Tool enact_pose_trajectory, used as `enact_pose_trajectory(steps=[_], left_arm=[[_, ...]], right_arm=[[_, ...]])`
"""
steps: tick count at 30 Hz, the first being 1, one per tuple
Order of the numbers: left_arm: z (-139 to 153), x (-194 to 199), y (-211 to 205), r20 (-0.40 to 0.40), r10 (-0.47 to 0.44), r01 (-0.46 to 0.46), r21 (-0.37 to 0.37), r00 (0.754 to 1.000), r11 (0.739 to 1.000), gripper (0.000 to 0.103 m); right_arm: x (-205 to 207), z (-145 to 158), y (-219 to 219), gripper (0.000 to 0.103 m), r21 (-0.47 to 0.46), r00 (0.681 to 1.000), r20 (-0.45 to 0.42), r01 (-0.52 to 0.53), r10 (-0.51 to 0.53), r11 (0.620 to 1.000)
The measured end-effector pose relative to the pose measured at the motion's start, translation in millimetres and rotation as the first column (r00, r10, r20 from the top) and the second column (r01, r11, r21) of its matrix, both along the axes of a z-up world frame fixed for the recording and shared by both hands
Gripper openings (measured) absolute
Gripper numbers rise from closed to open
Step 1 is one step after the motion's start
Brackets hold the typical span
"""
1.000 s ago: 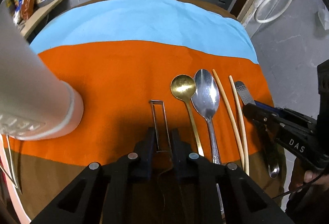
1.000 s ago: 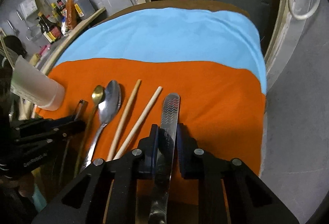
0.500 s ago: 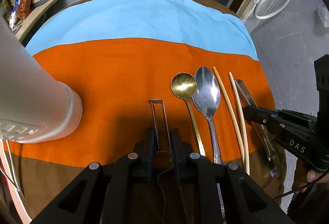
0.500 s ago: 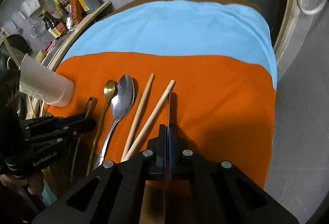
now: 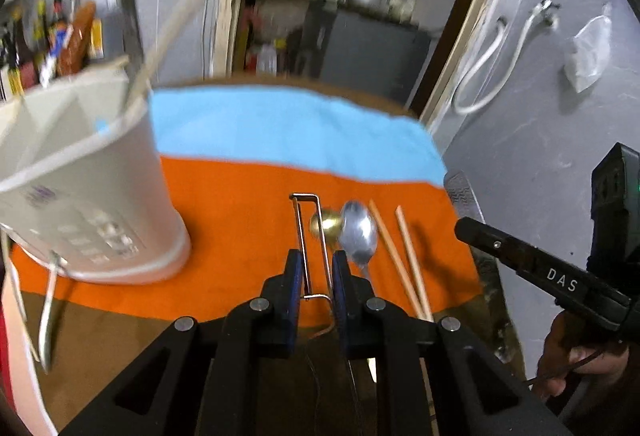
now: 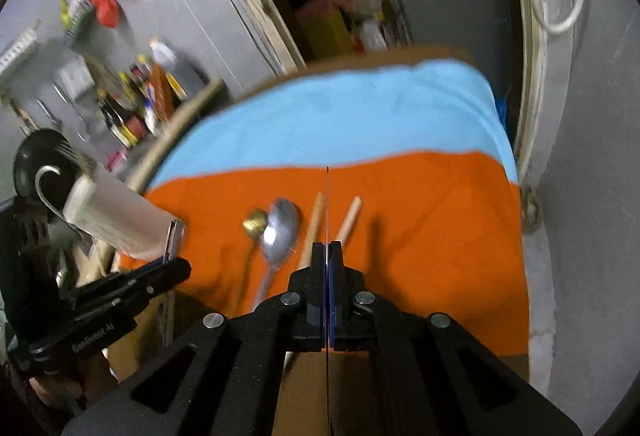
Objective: Organize utensils
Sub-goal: 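Lift the tongs and knife over the white holder and release them inside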
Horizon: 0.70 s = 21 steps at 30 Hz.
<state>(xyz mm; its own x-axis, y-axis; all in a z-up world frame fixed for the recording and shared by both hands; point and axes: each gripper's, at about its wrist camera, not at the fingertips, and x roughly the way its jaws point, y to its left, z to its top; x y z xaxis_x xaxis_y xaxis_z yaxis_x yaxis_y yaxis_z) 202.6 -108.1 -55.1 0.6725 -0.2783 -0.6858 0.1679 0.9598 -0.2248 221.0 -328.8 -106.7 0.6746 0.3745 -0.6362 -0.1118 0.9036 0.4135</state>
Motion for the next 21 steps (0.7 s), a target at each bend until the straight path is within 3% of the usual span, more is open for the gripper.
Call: enact_pose_trajectory(steps=[7,12,21], left_arm=[[45.0,-23.3,19.9,0.175,0.052,-0.049,-0.022,0.983,0.999,0.014],[74.1,-35.3,46.0,0.257,0.112,-0.098,-0.067,0.96,0.993,0.014],[109.1,-39.5,118.1,0.34,0.269,-0.228,-0.156,0.901,0.961,0.014]], right_arm=[[-16.2,44.9,20.8,0.001,0.129,0.97,0.243,-0.043,0.01,0.991],[-16.5,78.0,49.5,0.001,0.214,0.925,0.381,-0.094,0.006,0.972],[-3.8,118.5,122.8,0.001,0.283,0.847,0.531,-0.188,0.01,0.941]])
